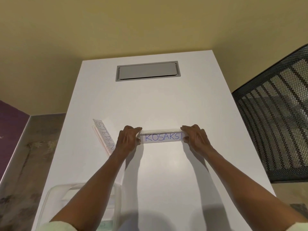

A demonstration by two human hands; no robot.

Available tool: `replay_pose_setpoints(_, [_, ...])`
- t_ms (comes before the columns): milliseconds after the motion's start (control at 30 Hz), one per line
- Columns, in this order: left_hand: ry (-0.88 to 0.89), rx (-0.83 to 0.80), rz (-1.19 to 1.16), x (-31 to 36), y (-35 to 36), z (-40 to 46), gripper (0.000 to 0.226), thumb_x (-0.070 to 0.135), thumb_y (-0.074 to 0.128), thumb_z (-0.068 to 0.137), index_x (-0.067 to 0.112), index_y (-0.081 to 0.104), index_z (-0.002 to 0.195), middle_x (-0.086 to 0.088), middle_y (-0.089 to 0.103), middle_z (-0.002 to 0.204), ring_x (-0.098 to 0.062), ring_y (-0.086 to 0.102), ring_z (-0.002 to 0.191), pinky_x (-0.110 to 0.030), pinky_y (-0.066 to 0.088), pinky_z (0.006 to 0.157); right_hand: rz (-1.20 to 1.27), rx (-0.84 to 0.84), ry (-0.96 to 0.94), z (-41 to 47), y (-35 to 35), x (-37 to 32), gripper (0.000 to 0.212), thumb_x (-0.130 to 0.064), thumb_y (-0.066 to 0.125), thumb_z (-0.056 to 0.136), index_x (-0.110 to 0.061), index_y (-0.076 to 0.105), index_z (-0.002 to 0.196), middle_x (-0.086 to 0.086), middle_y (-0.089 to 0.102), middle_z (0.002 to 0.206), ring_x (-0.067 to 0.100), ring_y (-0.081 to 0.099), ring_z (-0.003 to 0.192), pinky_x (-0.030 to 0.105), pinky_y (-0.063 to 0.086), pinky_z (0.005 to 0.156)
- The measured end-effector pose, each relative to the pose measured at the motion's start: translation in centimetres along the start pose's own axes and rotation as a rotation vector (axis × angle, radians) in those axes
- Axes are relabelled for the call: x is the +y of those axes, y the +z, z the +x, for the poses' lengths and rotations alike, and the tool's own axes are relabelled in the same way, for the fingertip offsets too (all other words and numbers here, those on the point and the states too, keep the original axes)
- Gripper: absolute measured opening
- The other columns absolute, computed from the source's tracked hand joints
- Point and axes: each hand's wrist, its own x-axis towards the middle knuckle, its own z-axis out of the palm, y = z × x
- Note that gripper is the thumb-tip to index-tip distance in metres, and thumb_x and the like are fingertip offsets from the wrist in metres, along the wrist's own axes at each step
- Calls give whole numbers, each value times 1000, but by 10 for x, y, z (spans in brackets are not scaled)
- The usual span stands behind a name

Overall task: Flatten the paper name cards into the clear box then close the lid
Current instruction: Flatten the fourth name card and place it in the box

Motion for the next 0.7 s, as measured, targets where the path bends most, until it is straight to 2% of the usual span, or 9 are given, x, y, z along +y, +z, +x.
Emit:
replay_pose_setpoints(100, [46,-21,-1,1,-3,7,56,12,82,63,15,67,117,-15,70,94,-30,59,101,-41,46,74,-133,87,-173,1,10,12,43,-6,70,76,-14,60,117,-2,65,116,30,56,92,33,33,68])
replay_pose_setpoints(200, [144,15,8,-1,1,11,49,8,81,60,9,70,108,-18,69,82,-34,65,88,-39,43,63,-123,114,-164,4,10,12,37,-4,70,75,-13,63,111,-3,68,105,29,56,87,31,30,67])
replay_pose_setpoints(300, [189,18,45,-1,2,14,40,15,72,60,8,74,99,-16,68,73,-33,67,79,-39,44,55,-119,124,-150,8,10,11,35,-5,70,74,-13,64,107,-3,68,97,28,55,84,31,30,67])
replay_pose_setpoints(367, [210,18,62,-2,5,15,35,19,69,60,9,75,93,-12,68,68,-31,67,73,-37,46,52,-103,135,-132,9,10,9,30,-5,69,74,-15,65,102,-9,62,86,24,51,79,31,29,66])
replay_pose_setpoints(433, [214,19,57,-4,8,15,32,19,70,60,9,75,91,-11,67,67,-30,67,71,-36,47,52,-62,138,-101,8,8,6,29,-3,69,73,-15,65,99,-12,57,81,22,47,76,30,29,66])
replay_pose_setpoints(500, [178,10,38,-3,10,15,31,17,69,62,9,75,91,-12,68,68,-31,66,72,-38,49,55,-60,143,-129,7,8,7,33,-1,70,71,-13,65,101,-4,62,82,27,53,77,29,30,66])
replay_pose_setpoints(600, [151,5,28,-2,10,18,30,14,69,63,9,75,92,-14,67,68,-33,65,72,-40,51,58,-74,119,-104,9,5,4,23,-4,66,73,-14,63,94,-3,46,72,25,46,72,28,27,64])
replay_pose_setpoints(700, [158,25,15,-2,9,18,26,12,66,65,8,75,89,-14,67,65,-33,65,71,-42,52,58,-69,100,-88,10,3,0,22,-7,62,77,-12,65,98,0,45,73,29,48,72,29,32,62])
